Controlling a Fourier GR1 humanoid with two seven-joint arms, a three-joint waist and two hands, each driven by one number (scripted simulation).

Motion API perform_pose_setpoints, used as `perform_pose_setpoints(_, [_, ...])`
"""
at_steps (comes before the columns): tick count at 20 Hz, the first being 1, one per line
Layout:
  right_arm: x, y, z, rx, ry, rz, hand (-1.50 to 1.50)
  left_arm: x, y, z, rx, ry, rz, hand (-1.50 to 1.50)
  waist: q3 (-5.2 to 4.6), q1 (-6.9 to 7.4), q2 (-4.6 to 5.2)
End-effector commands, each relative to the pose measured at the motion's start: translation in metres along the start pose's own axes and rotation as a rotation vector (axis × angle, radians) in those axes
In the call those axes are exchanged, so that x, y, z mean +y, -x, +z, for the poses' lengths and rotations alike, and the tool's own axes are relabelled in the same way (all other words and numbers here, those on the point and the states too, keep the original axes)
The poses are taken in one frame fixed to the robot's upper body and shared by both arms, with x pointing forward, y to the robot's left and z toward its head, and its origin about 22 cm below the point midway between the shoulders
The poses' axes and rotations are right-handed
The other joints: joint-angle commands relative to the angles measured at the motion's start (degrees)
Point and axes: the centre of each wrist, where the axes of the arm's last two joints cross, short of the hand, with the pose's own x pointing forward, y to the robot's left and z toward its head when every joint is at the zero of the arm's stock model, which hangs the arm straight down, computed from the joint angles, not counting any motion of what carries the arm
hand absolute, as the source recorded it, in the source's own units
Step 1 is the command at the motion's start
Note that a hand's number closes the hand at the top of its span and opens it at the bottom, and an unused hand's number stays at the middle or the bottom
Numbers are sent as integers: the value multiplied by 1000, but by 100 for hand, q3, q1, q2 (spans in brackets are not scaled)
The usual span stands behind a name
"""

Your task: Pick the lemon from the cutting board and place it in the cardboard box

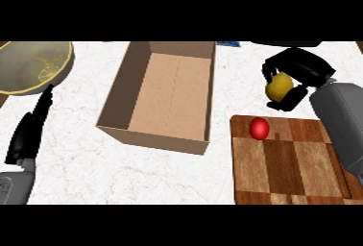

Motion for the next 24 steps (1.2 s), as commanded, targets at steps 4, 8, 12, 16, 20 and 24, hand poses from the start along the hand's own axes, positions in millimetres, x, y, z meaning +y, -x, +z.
perform_pose_setpoints(4, [-51,6,-19,-182,293,-9,150,0,11,12,16,-17,-10,0,2,-105,-58])
perform_pose_setpoints(8, [-69,-17,-55,-315,311,-69,150,6,7,0,33,-26,5,0,-8,-263,-89])
perform_pose_setpoints(12, [-77,-49,-92,-372,216,-166,150,-10,10,15,50,-28,7,0,-12,-298,-133])
perform_pose_setpoints(16, [-77,-74,-118,-395,222,-276,150,3,26,16,42,-20,-8,0,-15,-280,-115])
perform_pose_setpoints(20, [-74,-118,-150,-392,198,-364,150,12,28,8,53,-41,-10,0,-16,-352,-133])
perform_pose_setpoints(24, [-101,-145,-168,-350,197,-428,150,3,9,7,45,-30,0,0,-15,-251,-100])
